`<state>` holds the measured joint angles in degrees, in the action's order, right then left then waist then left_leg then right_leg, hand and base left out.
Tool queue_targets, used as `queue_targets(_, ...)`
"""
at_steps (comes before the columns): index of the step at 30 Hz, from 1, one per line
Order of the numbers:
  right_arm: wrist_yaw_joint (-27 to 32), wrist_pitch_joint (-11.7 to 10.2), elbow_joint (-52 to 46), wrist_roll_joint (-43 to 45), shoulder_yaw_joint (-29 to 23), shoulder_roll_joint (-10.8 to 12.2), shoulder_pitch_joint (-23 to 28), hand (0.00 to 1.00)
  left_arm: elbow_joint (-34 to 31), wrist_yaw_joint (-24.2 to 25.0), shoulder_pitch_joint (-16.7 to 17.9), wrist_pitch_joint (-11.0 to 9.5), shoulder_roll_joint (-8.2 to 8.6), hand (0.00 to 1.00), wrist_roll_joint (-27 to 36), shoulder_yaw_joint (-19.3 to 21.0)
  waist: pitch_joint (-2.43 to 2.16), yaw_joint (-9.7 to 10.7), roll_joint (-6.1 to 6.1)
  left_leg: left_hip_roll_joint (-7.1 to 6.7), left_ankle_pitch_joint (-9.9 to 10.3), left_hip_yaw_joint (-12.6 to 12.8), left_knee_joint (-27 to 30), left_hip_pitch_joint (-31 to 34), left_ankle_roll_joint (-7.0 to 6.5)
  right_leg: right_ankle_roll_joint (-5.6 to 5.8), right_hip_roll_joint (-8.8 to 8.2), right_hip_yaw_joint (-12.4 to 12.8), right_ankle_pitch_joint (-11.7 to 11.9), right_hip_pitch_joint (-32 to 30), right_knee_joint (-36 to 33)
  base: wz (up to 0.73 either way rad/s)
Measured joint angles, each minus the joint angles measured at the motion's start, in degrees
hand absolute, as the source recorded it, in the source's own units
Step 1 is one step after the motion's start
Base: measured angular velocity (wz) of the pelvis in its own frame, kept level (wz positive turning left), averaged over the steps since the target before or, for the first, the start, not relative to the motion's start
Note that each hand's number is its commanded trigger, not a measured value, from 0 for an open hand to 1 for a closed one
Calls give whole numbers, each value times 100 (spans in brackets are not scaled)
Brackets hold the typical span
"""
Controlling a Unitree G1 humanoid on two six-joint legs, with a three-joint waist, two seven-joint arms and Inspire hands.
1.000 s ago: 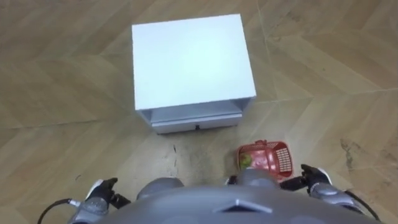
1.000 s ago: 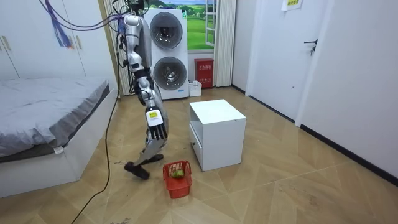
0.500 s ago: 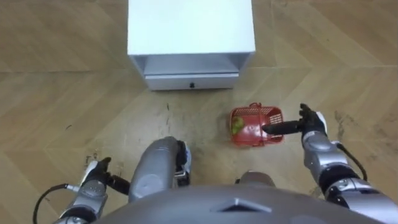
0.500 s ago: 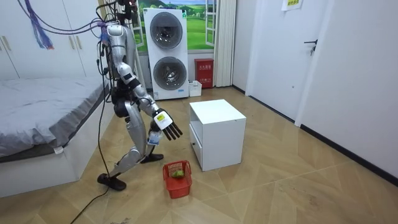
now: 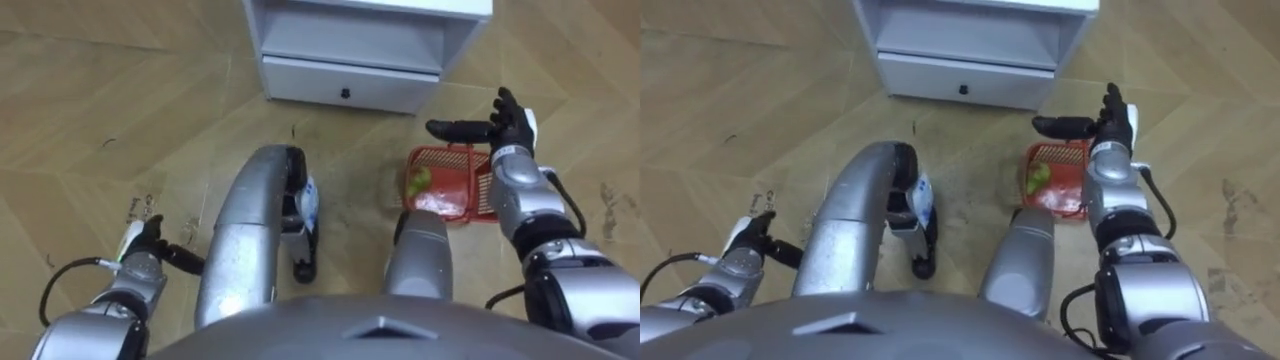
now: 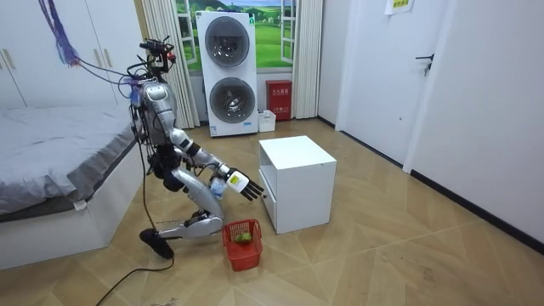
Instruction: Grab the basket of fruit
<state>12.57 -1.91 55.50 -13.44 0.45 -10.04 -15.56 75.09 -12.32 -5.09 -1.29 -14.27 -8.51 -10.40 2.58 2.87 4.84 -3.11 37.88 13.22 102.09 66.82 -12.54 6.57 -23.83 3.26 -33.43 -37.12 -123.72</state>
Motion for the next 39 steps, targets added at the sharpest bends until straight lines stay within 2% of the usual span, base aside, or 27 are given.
queue_targets(1, -44, 1, -1, -30, 0, 1, 2, 0, 58, 1, 31, -4, 3, 0, 19, -3, -2, 14, 5, 73, 56, 24, 146, 43, 6, 18, -30, 0, -29, 4, -149, 17)
queue_targets(4, -66, 4, -4, -9, 3, -7, 64, 0, 53, 0, 191, -9, 1, 0, 18, -102, -1, 73, 5, 91, 114, 45, 357, 78, 41, -54, -122, 11, -67, 11, -406, 3)
queue_targets(7, -79, 28, -9, -21, 3, -7, 194, 0, 56, 0, 309, -46, 5, 0, 24, -119, -10, 96, 19, 144, 162, 44, 418, 74, 112, -69, -121, 23, -146, 10, -489, -8)
queue_targets(9, -93, 77, -37, -29, 2, -21, 298, 0, 56, 0, 471, -108, 18, 0, 124, -122, -20, 194, 33, 155, 178, 45, 423, 75, 187, -74, -98, 45, -219, 12, -530, 0)
queue_targets(10, -94, 80, -51, -45, 11, -63, 381, 0, 58, 0, 513, -116, 38, 0, 215, -125, -26, 192, 43, 165, 191, 42, 424, 75, 240, -97, -96, 48, -263, 7, -545, -3)
queue_targets(13, -79, 115, -51, -26, 39, -114, 472, 0, 80, 0, 592, -121, 41, 0, 272, -126, -33, 174, 53, 252, 204, 37, 441, 72, 286, -127, -85, 35, -333, -16, -588, -7)
queue_targets(16, -70, 123, -78, 35, 67, -117, 568, 0, 87, 2, 783, -168, 33, 0, 266, -149, -43, 163, 68, 286, 265, -6, 498, 74, 509, -185, -82, 21, -410, -29, -719, -4)
queue_targets(18, -59, 136, -168, 53, 77, -108, 628, 0, 84, 2, 883, -205, 30, 0, 268, -174, -66, 164, 101, 286, 289, -32, 542, 83, 627, -250, -64, 41, -443, -34, -819, 0)
queue_targets(20, -20, 136, -289, 55, 133, -107, 673, 0, 85, 2, 977, -206, 25, 0, 270, -245, -75, 158, 119, 236, 290, -175, 649, 151, 787, -290, 12, 41, -464, -23, -944, -2)
queue_targets(21, -6, 136, -297, 55, 183, -107, 677, 0, 81, 2, 1035, -201, 17, 0, 269, -285, -81, 157, 163, 194, 260, -268, 768, 203, 850, -364, 39, 39, -503, 18, -1049, -7)
queue_targets(22, 3, 136, -305, 55, 232, -107, 682, 0, 74, 4, 1101, -201, 17, 0, 268, -300, -115, 157, 204, 122, 230, -381, 918, 287, 914, -378, 96, 46, -549, 55, -1177, -7)
queue_targets(23, 10, 136, -307, 55, 261, -107, 684, 0, 76, 4, 1114, -199, 14, 0, 268, -318, -120, 159, 222, 96, 212, -431, 1010, 324, 951, -381, 136, 46, -584, 104, -1240, 0)
queue_targets(24, 32, 136, -313, 53, 304, -106, 733, 0, 63, 12, 1143, -191, 6, 0, 268, -340, -156, 169, 286, 68, 190, -485, 1191, 395, 996, -402, 218, 51, -690, 232, -1373, 8)
queue_targets(25, 53, 136, -314, 53, 328, -108, 764, 0, 61, 17, 1159, -189, 0, 0, 267, -340, -153, 170, 324, 39, 178, -500, 1286, 425, 1021, -395, 258, 54, -746, 321, -1443, 0)
queue_targets(26, 63, 139, -306, 50, 340, -191, 755, 0, 33, 42, 1161, -163, 93, 0, 273, -346, -75, 135, 304, 95, 175, -623, 1503, 534, 1041, -403, 462, 36, -746, 396, -1547, -15)
queue_targets(27, 92, 139, -326, 44, 341, -199, 729, 0, 17, 102, 1147, -220, 174, 0, 273, -360, -68, 74, 221, 47, 112, -687, 1539, 619, 1171, -404, 570, 42, -760, 371, -1541, -18)
queue_targets(29, 143, 136, -327, 24, 375, -190, 737, 0, 21, 177, 1048, -300, 176, 0, 275, -388, -60, 159, 245, -69, 92, -670, 1340, 728, 1210, -377, 521, 15, -763, 358, -1497, 7)
queue_targets(31, 162, 124, -324, 33, 494, -185, 746, 0, 25, 180, 912, -359, 143, 0, 285, -399, -98, 176, 233, -71, 103, -727, 1272, 762, 1285, -364, 529, 29, -764, 264, -1493, 7)
queue_targets(32, 154, 123, -319, 39, 515, -179, 750, 0, 26, 180, 895, -380, 132, 0, 289, -398, -89, 176, 259, -71, 103, -729, 1281, 761, 1286, -358, 533, 47, -768, 251, -1496, -11)
queue_targets(34, 116, 123, -265, 40, 515, -157, 773, 0, 41, 177, 922, -405, 126, 0, 306, -493, -104, 164, 282, -82, 103, -765, 1330, 749, 1286, -333, 555, 103, -781, 221, -1500, -16)
queue_targets(38, 94, 148, -242, 26, 525, -171, 916, 0, 36, 179, 910, -402, 137, 0, 334, -747, -87, 170, 205, -64, 103, -765, 1305, 755, 1287, -327, 568, 66, -787, 214, -1529, 4)
queue_targets(39, 93, 168, -232, 7, 526, -171, 945, 0, 36, 182, 918, -402, 151, 0, 334, -798, -80, 163, 153, -52, 104, -765, 1292, 757, 1287, -333, 577, 58, -790, 207, -1540, 0)
